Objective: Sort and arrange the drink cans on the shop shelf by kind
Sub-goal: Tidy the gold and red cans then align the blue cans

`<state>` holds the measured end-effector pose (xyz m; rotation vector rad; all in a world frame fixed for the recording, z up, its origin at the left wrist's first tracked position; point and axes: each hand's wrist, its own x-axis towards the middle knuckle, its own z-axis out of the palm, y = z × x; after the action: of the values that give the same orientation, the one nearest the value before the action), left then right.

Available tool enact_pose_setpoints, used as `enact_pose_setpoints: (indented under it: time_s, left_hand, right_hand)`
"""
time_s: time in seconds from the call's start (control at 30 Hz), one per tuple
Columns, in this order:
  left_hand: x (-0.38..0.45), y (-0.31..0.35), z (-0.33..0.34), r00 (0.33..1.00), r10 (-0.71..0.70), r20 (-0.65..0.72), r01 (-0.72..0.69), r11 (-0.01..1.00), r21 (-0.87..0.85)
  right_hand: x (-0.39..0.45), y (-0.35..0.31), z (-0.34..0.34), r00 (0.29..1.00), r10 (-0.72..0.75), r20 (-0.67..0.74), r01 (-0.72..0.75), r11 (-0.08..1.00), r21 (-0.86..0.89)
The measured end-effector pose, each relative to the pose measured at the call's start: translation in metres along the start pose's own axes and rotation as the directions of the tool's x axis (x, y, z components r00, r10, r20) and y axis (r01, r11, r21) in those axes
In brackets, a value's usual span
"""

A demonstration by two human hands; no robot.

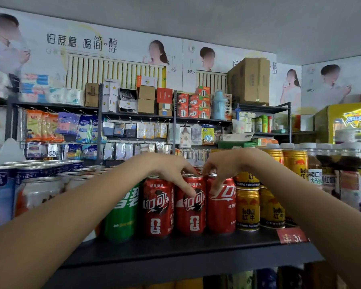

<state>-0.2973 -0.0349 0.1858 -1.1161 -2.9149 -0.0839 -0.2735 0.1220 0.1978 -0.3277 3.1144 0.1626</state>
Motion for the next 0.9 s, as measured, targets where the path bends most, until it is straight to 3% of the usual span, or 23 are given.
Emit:
enact_pose_setpoints:
  time_s: [0.23, 0.37, 0.5, 0.67, 0.73, 0.83, 0.9]
  left_hand:
    - [-0.006, -0.002, 0.0, 0.999, -0.04, 0.033, 0.041, 0.999, -0.014]
    - [-0.01, -0.007, 0.0, 1.0, -0.025, 0.015, 0.027, 0.996, -0.079]
    - [-0.01, -0.01, 0.01, 0.998, -0.054, -0.043, 0.057, 0.996, 0.073]
    - [-0.01, -0.013, 0.006, 0.999, -0.045, -0.028, 0.045, 0.999, 0.005]
    - [-0.008, -0.013, 0.0, 0.995, -0.021, -0.102, 0.015, 0.998, -0.066]
    - [0.002, -0.019, -0.003, 0.969, 0.016, -0.246, -0.029, 0.998, -0.052]
    - [0.01, -0.026, -0.002, 0.977, 0.015, -0.211, 0.006, 0.995, 0.1]
  right_hand:
    - [0.003, -0.006, 0.004, 0.999, 0.027, -0.025, -0.028, 0.998, -0.061]
    - [-0.011, 0.007, 0.006, 0.993, 0.058, -0.105, -0.069, 0.993, -0.101]
    - [-0.015, 0.003, 0.018, 0.992, 0.06, -0.107, -0.083, 0.97, -0.227]
    - [-0.019, 0.007, 0.019, 0.995, -0.017, -0.096, 0.01, 0.997, -0.072]
    - [-0.019, 0.01, 0.013, 0.993, -0.054, -0.107, 0.061, 0.996, 0.064]
    - [-0.003, 0.009, 0.01, 0.953, -0.062, -0.296, 0.11, 0.983, 0.149]
    - [0.013, 0.006, 0.011, 0.928, -0.02, -0.373, 0.064, 0.992, 0.105]
